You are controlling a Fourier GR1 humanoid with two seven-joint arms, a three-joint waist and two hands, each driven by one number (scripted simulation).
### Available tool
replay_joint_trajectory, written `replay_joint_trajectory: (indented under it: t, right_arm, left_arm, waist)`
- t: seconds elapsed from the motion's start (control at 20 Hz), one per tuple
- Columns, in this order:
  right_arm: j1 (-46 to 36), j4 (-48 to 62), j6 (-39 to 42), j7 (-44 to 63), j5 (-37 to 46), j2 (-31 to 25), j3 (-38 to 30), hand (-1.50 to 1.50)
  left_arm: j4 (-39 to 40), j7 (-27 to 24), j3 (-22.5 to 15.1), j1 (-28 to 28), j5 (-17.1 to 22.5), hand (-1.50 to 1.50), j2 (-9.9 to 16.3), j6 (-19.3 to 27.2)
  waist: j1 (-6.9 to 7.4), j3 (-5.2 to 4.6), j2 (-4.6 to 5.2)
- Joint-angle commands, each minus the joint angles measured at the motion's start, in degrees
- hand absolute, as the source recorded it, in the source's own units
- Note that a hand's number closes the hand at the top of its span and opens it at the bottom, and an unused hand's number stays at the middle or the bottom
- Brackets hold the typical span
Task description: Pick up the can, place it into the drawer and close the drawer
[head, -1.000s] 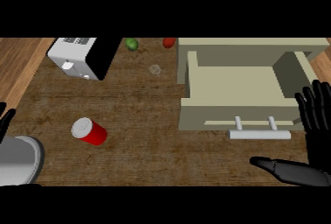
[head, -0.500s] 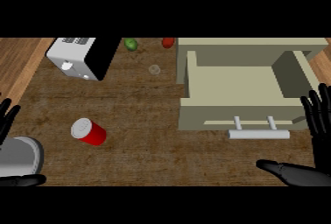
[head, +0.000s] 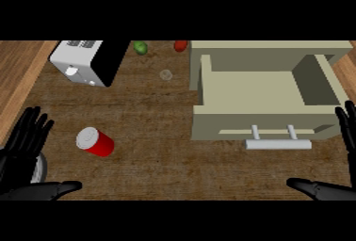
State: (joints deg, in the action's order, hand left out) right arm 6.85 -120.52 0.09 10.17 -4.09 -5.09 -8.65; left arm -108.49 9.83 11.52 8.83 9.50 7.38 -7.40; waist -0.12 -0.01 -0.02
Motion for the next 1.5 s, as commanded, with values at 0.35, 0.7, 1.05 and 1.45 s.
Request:
replay_joint_trajectory:
  t: [0.35,0.7,1.05,1.45]
  right_arm:
    - [2.3,-1.0,3.8,-0.5,-3.5,-1.4,-4.3,-1.50]
    - [-2.1,0.9,1.5,0.8,-0.1,-0.2,-3.3,-1.50]
    - [0.6,-5.8,3.3,5.0,-2.3,-0.2,-4.4,-1.50]
    - [3.4,-6.0,5.5,2.5,-2.6,0.9,-5.7,-1.50]
  left_arm:
    - [14.2,-14.7,-1.8,2.3,-7.6,-1.50,-4.5,0.9]
    - [24.1,-19.0,0.3,-2.4,-8.3,-1.50,-4.4,3.4]
    - [36.1,-25.0,1.8,-5.6,-9.1,-1.50,-2.6,3.3]
    - [51.1,-32.9,5.7,-11.5,-6.7,-1.50,1.3,1.1]
  waist:
    - [0.05,-0.01,0.01]
    - [0.26,-0.01,0.07]
    - [0.03,-0.01,0.02]
    - [-0.09,-0.01,0.02]
